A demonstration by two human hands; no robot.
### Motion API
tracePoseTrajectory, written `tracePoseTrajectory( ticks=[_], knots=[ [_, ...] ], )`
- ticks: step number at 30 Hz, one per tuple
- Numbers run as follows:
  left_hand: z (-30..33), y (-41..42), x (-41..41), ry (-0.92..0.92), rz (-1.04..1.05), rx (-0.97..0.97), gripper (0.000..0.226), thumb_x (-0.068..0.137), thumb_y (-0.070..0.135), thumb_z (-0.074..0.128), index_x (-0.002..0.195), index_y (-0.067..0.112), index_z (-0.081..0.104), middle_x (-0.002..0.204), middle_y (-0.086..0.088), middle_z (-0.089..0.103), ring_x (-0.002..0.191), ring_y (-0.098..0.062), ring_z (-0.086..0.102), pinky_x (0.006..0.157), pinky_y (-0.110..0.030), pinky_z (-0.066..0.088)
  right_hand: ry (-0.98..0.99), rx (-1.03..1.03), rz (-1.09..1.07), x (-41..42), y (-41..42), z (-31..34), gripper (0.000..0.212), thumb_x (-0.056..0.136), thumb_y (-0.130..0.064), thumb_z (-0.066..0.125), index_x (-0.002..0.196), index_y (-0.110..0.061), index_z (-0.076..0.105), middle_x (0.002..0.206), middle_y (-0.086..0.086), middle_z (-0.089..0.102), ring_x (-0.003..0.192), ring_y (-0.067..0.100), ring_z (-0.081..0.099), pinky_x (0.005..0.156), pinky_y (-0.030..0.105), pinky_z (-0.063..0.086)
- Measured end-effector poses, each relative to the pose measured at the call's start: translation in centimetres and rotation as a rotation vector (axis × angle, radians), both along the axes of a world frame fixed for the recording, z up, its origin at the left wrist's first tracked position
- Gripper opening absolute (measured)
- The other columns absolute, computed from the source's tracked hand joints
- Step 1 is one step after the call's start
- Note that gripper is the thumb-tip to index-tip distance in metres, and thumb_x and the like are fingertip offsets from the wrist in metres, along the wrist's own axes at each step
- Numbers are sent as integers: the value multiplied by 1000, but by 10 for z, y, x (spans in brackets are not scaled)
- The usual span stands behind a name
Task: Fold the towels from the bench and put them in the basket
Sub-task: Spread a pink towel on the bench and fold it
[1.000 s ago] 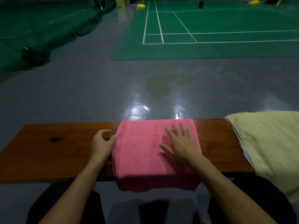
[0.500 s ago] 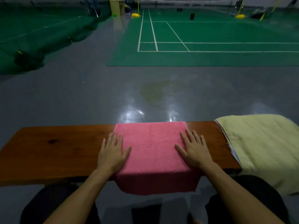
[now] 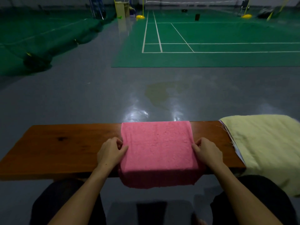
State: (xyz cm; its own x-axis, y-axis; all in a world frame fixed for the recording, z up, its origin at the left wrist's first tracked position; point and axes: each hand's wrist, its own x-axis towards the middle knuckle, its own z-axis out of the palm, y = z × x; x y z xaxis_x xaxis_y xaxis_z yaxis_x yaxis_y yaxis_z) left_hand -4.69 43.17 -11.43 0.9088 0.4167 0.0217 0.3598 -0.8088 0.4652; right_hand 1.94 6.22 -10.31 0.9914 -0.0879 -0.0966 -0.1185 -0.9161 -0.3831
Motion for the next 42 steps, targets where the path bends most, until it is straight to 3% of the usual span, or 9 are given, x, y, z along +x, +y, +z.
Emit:
tracePoseTrajectory(
  ticks=[5, 11, 15, 17, 20, 25, 30, 37, 42],
  knots=[
    [2, -15, 9, 16, 36, -79, 15, 90, 36, 68, 94, 27, 57, 94, 6, 64, 88, -22, 64, 69, -37, 50, 37, 241, 3, 2, 12, 7, 25, 97, -34, 67, 78, -16, 67, 71, 2, 71, 63, 16, 69, 63, 36, 57],
    [8, -4, 18, -159, 231, -537, 54, 87, 11, 75, 129, 16, 42, 96, -3, 61, 91, -28, 66, 82, -43, 56, 70, 763, -149, 15, 5, 14, 4, 92, -7, 69, 94, -9, 70, 95, 14, 71, 78, 20, 64, 61, 39, 54],
    [19, 0, 19, -194, 198, -764, 46, 92, -3, 68, 132, 15, 56, 102, 3, 63, 83, -6, 61, 68, -25, 50, 212, 1049, -140, 27, 1, 11, 27, 91, -7, 74, 112, -22, 78, 121, 4, 68, 115, 25, 64, 101, 51, 56],
    [21, 4, 19, -183, 117, -822, 40, 92, -7, 66, 127, 13, 65, 116, -3, 69, 89, -8, 66, 68, -22, 53, 257, 1167, -116, 30, -1, 9, 25, 87, -3, 78, 105, -20, 84, 122, 6, 73, 122, 28, 64, 106, 47, 55],
    [22, 7, 16, -156, 14, -904, 39, 92, -12, 64, 119, 14, 74, 121, -4, 73, 99, -15, 68, 71, -20, 53, 313, 1235, -75, 27, -2, 12, 23, 86, -4, 79, 105, -16, 84, 120, 10, 76, 121, 32, 67, 95, 40, 57],
    [30, 4, 14, -237, 61, -1038, 22, 91, -6, 68, 104, 6, 80, 97, -14, 77, 68, -17, 56, 49, -17, 45, 208, 1248, -53, 15, -6, 29, 22, 88, -5, 77, 104, -16, 85, 117, 9, 77, 102, 26, 68, 72, 33, 55],
    [50, 11, 5, -355, 15, -1123, 18, 89, 0, 75, 105, 9, 79, 111, -15, 78, 92, -23, 69, 72, -31, 59, 62, 1316, -31, 3, -7, 42, 24, 88, -8, 78, 111, -14, 82, 115, 5, 79, 109, 25, 71, 80, 34, 59],
    [111, 27, -16, -384, -233, -804, 40, 81, 2, 85, 119, 11, 77, 110, 0, 80, 100, -11, 74, 86, -23, 61, -171, 1328, 43, -5, -17, 84, 26, 91, -12, 78, 117, -14, 80, 112, 13, 79, 94, 14, 72, 78, 25, 59],
    [155, 30, -13, -549, -266, -524, 34, 82, 5, 87, 112, 18, 80, 95, 4, 79, 89, -8, 73, 79, -21, 60, -365, 1043, 192, -7, -18, 137, 37, 87, 0, 81, 122, -14, 77, 108, 0, 79, 98, 9, 74, 86, 23, 61]
  ],
)
